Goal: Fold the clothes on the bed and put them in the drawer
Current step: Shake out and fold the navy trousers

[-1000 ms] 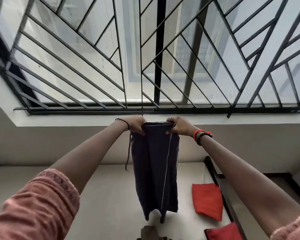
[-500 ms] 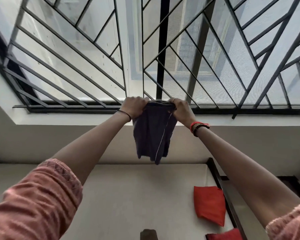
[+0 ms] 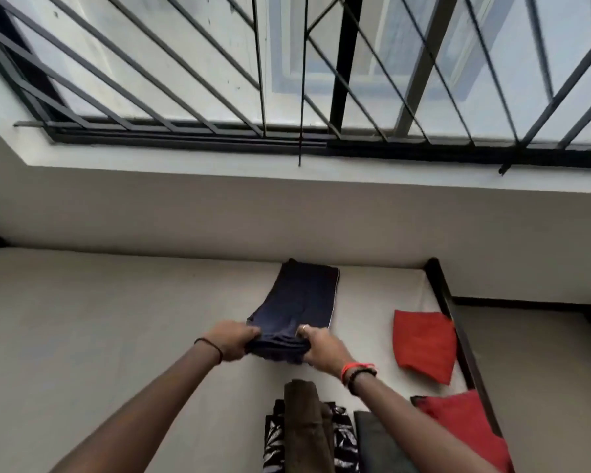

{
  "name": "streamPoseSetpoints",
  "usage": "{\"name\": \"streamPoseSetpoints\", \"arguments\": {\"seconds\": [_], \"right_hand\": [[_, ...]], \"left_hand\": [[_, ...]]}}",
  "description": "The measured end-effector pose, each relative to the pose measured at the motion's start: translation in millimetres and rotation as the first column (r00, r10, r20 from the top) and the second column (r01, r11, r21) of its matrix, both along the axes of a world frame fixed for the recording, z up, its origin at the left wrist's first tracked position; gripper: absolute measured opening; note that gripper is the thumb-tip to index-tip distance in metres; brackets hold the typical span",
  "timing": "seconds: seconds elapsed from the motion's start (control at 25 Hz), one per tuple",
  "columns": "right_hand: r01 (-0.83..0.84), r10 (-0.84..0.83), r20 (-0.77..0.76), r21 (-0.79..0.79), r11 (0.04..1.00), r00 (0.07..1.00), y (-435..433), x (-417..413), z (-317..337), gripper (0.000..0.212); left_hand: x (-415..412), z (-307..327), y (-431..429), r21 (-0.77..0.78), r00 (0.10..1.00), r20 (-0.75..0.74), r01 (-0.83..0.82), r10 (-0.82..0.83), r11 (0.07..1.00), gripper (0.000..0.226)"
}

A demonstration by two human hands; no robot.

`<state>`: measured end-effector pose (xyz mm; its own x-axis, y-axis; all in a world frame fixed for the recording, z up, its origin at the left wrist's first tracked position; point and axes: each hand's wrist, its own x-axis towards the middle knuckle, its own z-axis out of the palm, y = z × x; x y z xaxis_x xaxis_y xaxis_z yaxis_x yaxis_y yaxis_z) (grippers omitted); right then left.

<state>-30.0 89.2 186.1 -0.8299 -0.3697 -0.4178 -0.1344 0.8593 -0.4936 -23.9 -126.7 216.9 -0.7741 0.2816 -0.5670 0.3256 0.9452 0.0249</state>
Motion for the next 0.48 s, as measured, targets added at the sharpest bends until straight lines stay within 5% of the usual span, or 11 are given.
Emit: {"name": "streamPoseSetpoints", "arguments": {"seconds": [0.24, 0.48], "right_hand": [[-0.126, 0.127, 0.065, -0.020, 0.992, 0.990, -21.1, 78.7, -56.7, 0.026], [-0.075, 0.090, 0.198, -0.084, 0.994, 0.976, -10.9, 72.5, -56.2, 0.025]], "left_hand": [[59.3, -49.9, -26.8, -0.023, 0.930, 0.358, -0.075, 0.078, 0.997, 0.031], [25.1, -54.1, -20.2, 0.023, 0.809, 0.588, -0.036, 0.015, 0.999, 0.039]]}}
